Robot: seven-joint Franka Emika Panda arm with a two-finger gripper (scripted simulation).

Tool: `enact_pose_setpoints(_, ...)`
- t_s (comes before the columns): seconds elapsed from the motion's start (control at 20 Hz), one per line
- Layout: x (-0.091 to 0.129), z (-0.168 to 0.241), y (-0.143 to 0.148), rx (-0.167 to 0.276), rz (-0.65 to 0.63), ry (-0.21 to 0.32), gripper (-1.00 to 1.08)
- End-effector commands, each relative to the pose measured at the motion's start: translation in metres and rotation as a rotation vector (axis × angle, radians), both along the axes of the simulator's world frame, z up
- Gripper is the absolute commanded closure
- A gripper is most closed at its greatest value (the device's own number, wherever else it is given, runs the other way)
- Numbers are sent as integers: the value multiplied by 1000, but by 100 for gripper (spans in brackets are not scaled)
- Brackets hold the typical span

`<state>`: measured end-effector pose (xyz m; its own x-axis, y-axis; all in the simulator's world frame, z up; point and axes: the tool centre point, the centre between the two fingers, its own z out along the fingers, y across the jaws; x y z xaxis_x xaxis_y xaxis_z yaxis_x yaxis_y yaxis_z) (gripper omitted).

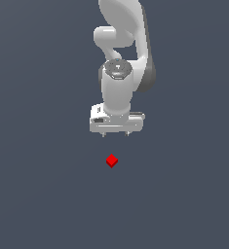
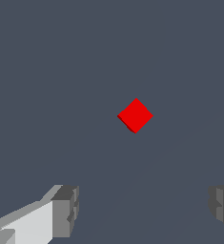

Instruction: Pick up the red cube and move it to a goal position.

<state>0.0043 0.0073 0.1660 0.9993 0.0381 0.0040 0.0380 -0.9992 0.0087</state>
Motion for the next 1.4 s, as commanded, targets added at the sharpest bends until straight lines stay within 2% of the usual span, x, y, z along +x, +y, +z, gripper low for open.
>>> enact_pose_setpoints(0.0,0,0,0,0,0,0,-92)
enact_pose_setpoints(0.35,2,-6,-2,0,31,0,-92)
enact_pose_setpoints(0.65,7,-21,-6,2,109,1,-92)
enact_pose_setpoints(1.35,32,-88,-17,6,458,4,-92)
